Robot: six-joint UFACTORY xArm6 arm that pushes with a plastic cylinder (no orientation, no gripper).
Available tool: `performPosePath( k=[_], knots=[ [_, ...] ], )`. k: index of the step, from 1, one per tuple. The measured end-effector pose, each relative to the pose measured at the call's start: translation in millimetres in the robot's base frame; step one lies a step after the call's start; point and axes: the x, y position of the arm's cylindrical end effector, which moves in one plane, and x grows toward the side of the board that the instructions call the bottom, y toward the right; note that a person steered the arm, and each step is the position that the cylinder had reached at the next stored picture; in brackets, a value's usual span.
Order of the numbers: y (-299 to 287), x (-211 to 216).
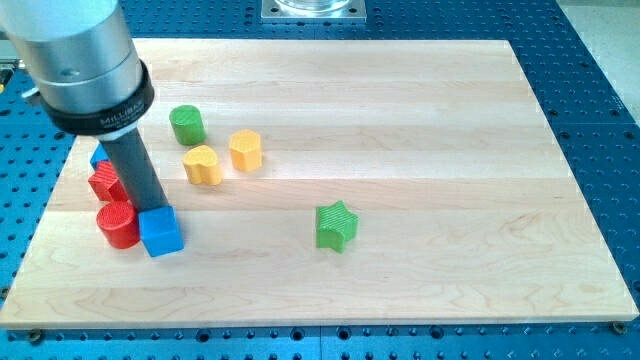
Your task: Push the cube to the bottom left corner of the board
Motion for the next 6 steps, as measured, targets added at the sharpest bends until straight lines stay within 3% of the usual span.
performPosePath(
  k=[3, 4, 6],
  knots=[
    [67.9, 29.1],
    [138.1, 15.3],
    [98.1, 60.1]
  ],
)
